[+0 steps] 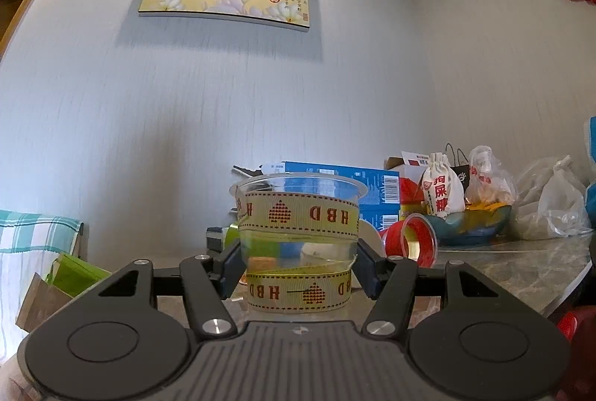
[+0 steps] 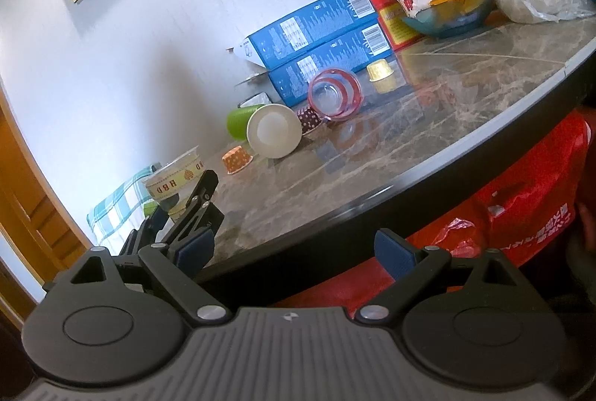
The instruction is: Flip cup upright
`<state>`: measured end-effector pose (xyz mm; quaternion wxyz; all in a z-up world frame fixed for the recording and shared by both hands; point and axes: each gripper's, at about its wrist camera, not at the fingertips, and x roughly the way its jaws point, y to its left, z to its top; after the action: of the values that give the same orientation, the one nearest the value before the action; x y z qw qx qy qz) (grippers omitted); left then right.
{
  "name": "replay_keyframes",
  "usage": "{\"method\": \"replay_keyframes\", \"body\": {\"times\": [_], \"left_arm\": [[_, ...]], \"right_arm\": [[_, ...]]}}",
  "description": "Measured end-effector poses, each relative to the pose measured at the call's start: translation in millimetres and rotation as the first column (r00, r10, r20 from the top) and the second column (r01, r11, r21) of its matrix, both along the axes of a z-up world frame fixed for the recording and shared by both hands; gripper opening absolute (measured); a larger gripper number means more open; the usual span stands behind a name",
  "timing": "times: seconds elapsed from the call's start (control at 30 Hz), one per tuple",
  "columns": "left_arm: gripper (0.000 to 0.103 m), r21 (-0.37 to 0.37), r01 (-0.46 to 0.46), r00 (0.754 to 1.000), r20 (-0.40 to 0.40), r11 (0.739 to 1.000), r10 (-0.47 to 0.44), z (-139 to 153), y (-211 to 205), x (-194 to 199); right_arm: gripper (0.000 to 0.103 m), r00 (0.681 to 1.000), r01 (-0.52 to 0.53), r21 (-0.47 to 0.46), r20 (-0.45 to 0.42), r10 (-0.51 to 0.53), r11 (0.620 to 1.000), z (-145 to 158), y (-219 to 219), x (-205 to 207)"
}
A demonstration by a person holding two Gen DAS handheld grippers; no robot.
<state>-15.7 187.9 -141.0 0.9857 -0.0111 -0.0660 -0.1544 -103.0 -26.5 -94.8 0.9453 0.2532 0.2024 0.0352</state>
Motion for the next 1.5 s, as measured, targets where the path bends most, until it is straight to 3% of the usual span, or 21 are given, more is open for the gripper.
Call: {"method": "replay_keyframes", "body": {"times": [0.53, 0.6, 0.7, 0.93, 1.1, 1.2, 1.27, 1.33, 1.4, 1.43, 1.5], "left_arm": [[0.067, 0.016, 0.031, 0.998, -0.048, 0.999, -0.031, -4, 3, 4], [0.083, 0.018, 0.040, 0.998, -0.048, 0.999, -0.039, -4, 4, 3], [0.099, 0.015, 0.072, 0.996, -0.045, 0.997, -0.071, -2, 8, 2], [0.100, 0.052, 0.131, 0.989, -0.070, 0.990, -0.127, 1, 22, -8], [0.103, 0.028, 0.185, 0.975, -0.127, 0.982, -0.180, 22, 64, -25], [0.103, 0.037, 0.209, 0.955, -0.225, 0.977, -0.195, 44, 86, -28], [0.103, 0.068, 0.205, 0.928, -0.332, 0.976, -0.172, 61, 93, -23], [0.103, 0.081, 0.228, 0.875, -0.454, 0.970, -0.167, 76, 101, -10], [0.103, 0.047, 0.269, 0.808, -0.555, 0.962, -0.199, 89, 111, 2], [0.103, 0.029, 0.270, 0.790, -0.577, 0.962, -0.204, 96, 116, 6], [0.103, 0.056, 0.276, 0.786, -0.588, 0.960, -0.192, 107, 120, 7]], "right_arm": [[0.094, 1.000, -0.015, -0.023, 0.011, 0.016, 1.000, 4, 9, 0], [0.094, 1.000, -0.017, -0.023, 0.012, 0.018, 1.000, 4, 9, -1], [0.094, 1.000, -0.020, -0.023, 0.013, 0.020, 1.000, 4, 10, -1], [0.094, 0.999, -0.022, -0.028, 0.033, 0.023, 0.999, 7, 11, -4], [0.096, 0.998, -0.036, -0.066, 0.058, 0.040, 0.997, 17, 18, -6], [0.101, 0.995, -0.053, -0.110, 0.078, 0.061, 0.993, 24, 28, -3], [0.102, 0.994, -0.052, -0.168, 0.084, 0.067, 0.984, 31, 38, -1], [0.102, 0.993, -0.069, -0.228, 0.075, 0.088, 0.971, 39, 49, 4], [0.102, 0.993, -0.078, -0.288, 0.067, 0.101, 0.955, 48, 58, 8], [0.102, 0.992, -0.078, -0.316, 0.066, 0.104, 0.945, 54, 63, 10], [0.102, 0.992, -0.092, -0.373, 0.050, 0.119, 0.923, 64, 74, 17]]}}
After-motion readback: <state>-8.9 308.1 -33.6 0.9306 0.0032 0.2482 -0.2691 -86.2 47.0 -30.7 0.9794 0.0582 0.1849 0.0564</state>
